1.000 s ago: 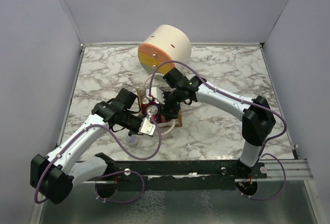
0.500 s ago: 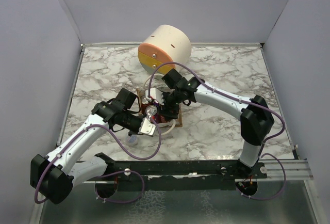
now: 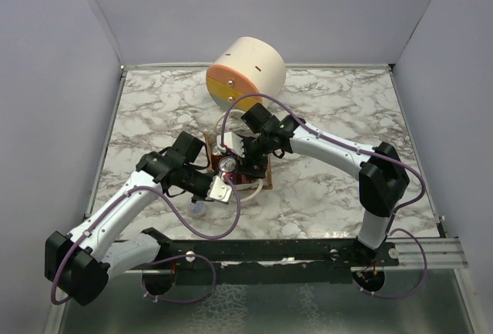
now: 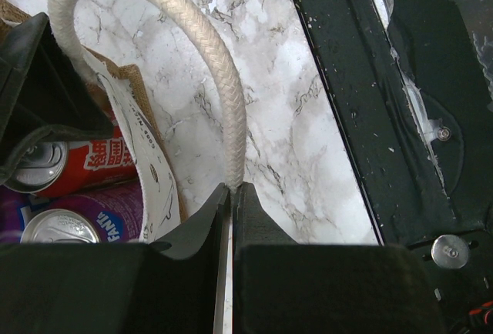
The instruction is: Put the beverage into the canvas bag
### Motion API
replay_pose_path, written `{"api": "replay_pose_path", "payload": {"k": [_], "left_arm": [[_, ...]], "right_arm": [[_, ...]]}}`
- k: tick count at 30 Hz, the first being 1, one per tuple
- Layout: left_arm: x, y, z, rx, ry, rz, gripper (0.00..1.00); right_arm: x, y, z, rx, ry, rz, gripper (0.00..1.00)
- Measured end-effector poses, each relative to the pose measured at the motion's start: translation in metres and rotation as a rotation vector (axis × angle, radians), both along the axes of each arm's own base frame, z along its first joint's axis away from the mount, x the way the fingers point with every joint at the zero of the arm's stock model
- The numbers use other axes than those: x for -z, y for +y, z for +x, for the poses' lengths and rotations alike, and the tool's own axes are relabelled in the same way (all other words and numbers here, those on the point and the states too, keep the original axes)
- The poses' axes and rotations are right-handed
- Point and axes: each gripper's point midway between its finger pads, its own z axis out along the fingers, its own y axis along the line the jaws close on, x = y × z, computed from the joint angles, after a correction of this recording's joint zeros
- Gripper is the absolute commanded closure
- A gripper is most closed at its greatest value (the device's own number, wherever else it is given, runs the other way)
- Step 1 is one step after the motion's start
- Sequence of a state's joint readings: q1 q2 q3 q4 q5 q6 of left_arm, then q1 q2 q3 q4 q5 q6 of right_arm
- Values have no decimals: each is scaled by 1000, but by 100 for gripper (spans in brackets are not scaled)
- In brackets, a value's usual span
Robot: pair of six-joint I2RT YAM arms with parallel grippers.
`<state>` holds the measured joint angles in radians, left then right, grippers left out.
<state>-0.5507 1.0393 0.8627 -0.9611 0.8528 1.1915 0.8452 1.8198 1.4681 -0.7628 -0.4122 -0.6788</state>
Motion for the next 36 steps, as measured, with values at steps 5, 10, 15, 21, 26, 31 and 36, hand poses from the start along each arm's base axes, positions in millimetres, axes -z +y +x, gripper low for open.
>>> {"api": "replay_pose_path", "payload": {"k": [5,10,15,21,26,31,36], "left_arm": [[0,0,0,0,0,0,100],[0,0,0,0,-1,-1,100],[-1,0,0,-1,-3,-2,100],[-1,0,0,-1,-4,-2,100],[-1,0,0,-2,-5,-3,100],[-2,1,0,-2,-7,-4,100],[-3,1,-1,-2,-10,-6,100]], "right_arm": [[-1,1,1,-6,-6,3,24],[-3,2,1,-6,-9,6,26],[-8,2,0,-10,-3,8,27],[-17,6,-5,-30,19,31,31],[-27,11,-5,-39,19,56,44],[-40,15,-3,-43,2,86,58],[-44,16,-1,-40,-8,91,66]]}}
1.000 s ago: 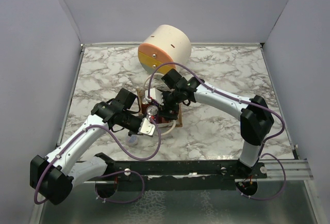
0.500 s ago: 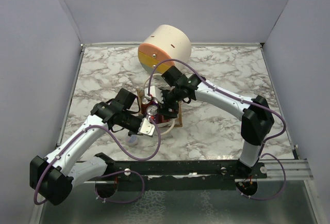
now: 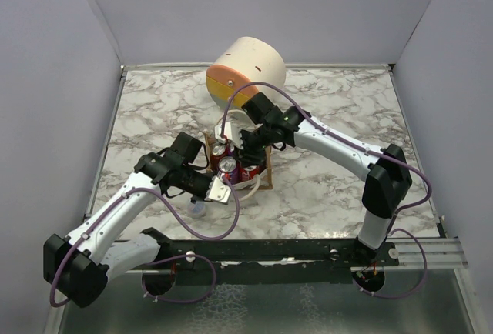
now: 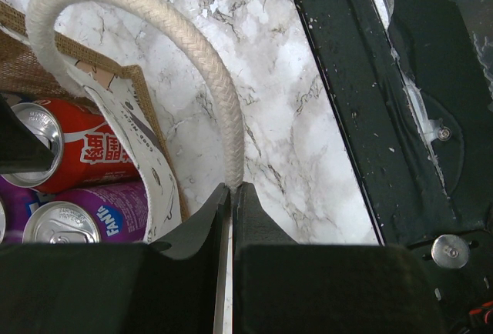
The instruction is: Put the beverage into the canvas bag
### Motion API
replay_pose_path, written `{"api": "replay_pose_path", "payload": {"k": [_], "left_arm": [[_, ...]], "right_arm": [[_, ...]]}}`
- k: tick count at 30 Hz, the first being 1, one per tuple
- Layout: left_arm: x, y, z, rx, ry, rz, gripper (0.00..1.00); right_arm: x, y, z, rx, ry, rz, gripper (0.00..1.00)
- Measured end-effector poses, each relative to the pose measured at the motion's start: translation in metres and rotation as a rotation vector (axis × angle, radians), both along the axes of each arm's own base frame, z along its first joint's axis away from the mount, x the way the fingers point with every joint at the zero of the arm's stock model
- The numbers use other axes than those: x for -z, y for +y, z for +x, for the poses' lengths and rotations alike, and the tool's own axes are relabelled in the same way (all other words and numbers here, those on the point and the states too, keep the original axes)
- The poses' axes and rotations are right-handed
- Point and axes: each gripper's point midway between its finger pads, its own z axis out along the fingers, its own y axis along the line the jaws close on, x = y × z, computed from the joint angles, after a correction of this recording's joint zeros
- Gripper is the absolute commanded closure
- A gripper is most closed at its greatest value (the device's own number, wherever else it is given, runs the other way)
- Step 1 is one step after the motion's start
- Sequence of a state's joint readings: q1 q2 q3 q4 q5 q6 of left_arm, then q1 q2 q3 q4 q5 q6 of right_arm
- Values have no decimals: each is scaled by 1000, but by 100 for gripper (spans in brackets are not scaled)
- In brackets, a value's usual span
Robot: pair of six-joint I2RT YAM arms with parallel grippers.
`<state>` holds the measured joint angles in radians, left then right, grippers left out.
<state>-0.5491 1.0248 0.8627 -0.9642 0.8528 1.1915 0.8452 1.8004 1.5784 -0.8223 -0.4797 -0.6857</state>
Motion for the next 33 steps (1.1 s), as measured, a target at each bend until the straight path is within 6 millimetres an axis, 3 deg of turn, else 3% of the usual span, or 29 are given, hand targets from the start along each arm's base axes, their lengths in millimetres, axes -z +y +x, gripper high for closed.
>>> {"api": "replay_pose_path", "payload": {"k": [14,24,29,33], "left_arm": [[0,0,-1,0,-1,0,100],[-3,0,-1,-6,13,-10,100],[-18,-3,2,-19,16,-48,100],[-31,-6,5,-36,20,-80,100]], "right_arm": [[17,-11,3,29,-11,-58,68],[16,-11,4,45,-4,-55,64],[1,-15,7,77,-2,-21,61],[-32,-21,14,112,-39,44,60]]}}
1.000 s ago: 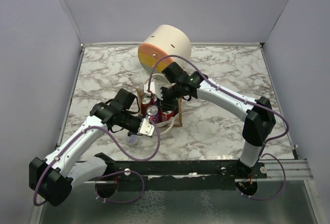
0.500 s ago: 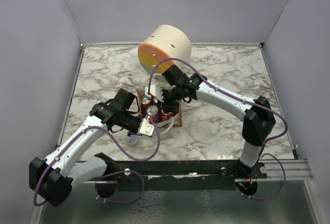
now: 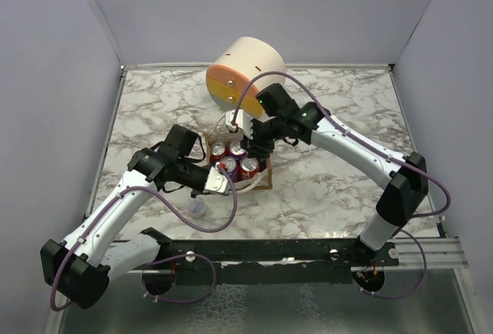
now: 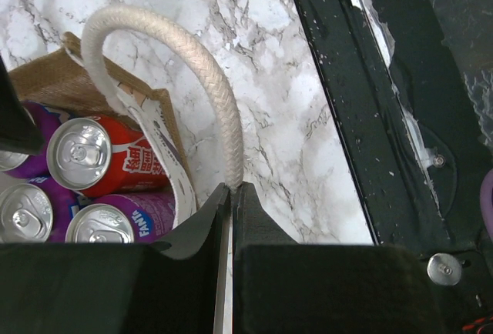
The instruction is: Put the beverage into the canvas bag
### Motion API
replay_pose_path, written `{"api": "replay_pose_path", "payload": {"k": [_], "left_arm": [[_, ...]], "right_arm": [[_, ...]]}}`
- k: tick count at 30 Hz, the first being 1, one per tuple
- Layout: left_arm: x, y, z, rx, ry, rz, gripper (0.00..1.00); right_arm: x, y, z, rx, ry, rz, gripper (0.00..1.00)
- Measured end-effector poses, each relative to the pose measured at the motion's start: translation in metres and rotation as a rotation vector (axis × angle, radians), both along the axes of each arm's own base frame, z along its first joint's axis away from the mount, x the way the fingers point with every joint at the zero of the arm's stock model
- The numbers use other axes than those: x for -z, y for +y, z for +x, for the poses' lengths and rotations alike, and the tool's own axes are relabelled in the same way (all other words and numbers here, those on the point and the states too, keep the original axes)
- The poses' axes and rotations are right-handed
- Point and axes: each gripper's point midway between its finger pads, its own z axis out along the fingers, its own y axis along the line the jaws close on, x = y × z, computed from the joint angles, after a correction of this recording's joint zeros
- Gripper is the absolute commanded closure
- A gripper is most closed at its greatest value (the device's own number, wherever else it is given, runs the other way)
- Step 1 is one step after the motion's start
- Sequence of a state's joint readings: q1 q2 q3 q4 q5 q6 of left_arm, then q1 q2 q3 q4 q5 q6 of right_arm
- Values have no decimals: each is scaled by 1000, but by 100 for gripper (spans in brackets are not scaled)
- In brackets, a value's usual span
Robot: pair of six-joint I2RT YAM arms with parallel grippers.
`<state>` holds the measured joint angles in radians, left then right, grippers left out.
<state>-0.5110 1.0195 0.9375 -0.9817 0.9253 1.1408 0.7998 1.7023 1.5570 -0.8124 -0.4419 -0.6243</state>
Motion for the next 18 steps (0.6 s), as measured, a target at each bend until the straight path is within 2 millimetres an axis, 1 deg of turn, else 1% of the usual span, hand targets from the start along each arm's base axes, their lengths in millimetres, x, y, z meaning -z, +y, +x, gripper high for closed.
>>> {"api": "replay_pose_path", "payload": {"k": [3,5,6,7,9,11,12,14,18], "left_arm": [[-8,-1,3,-22,12,-14,100],[-12,-2,5,-45,27,-22,100],[-14,-2,6,-55,32,-25,100],[-16,-3,8,-66,36,-30,100],[-20,-4,11,-96,57,-36,100],[-24,-5,14,-123,70,-45,98],[-27,-6,18,-147,79,-51,96],[-34,-7,25,-188,91,-60,89],[-47,-6,41,-279,110,-65,75]], "right_arm": [[-27,-9,5,29,-32,54,57],[-49,-24,13,71,-49,104,55],[-56,-31,18,93,-58,122,55],[-64,-42,25,129,-69,146,54],[-76,-71,38,216,-88,192,53],[-81,-98,48,303,-101,220,52],[-84,-119,53,366,-117,239,50],[-87,-146,57,458,-135,258,49],[-93,-188,61,622,-197,275,46]]}}
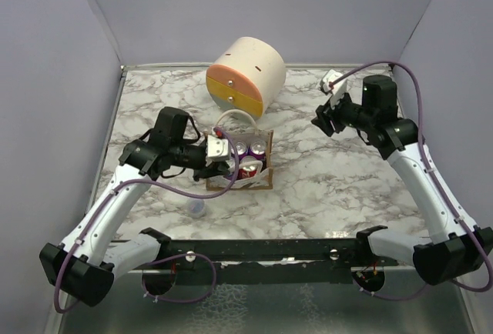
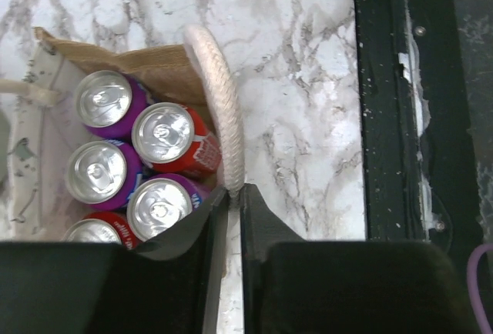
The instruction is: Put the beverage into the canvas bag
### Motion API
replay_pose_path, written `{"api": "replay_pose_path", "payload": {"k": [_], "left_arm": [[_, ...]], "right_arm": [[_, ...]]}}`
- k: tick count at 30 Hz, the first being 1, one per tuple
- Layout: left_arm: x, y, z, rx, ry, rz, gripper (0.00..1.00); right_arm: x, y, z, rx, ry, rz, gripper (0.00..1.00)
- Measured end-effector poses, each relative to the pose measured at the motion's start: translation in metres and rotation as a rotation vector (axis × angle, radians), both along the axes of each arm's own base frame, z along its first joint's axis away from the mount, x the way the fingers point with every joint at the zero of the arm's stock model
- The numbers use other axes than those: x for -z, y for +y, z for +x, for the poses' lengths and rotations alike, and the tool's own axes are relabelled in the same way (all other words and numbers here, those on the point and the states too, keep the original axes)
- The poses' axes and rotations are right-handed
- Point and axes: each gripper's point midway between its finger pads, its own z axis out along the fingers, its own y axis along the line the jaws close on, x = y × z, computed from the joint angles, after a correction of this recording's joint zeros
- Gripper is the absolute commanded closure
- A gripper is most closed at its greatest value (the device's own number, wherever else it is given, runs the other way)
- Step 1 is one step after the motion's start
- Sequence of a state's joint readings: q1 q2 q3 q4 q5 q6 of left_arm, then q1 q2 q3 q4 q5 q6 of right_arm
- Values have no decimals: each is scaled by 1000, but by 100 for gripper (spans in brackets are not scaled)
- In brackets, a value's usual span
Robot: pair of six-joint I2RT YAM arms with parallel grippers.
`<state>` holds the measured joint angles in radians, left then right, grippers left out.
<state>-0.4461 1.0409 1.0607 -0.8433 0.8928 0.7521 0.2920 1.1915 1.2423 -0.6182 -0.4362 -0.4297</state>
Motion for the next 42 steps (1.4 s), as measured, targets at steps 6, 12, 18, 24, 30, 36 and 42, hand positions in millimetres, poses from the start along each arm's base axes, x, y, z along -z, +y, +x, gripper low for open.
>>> {"api": "replay_pose_path", "payload": {"k": [6,12,18,24,30,36,42], "left_arm": [[-26,5,21,-119,-21,-22,54],[-32,32,54,-350,-33,4,37],[-38,79,98,-683,-85,43,16],[-54,126,131,-984,-177,56,1],[-62,162,150,-1219,-272,52,1],[-68,190,158,-1388,-361,44,1],[-92,197,167,-1442,-443,-25,1]], "right_arm": [[0,-49,13,218,-17,8,38],[5,-75,20,340,-7,3,32],[1,-103,27,455,-15,21,23],[-8,-122,26,538,-46,29,2],[-17,-134,25,599,-88,30,0],[-28,-145,26,669,-146,39,0],[-35,-151,31,706,-190,51,0]]}}
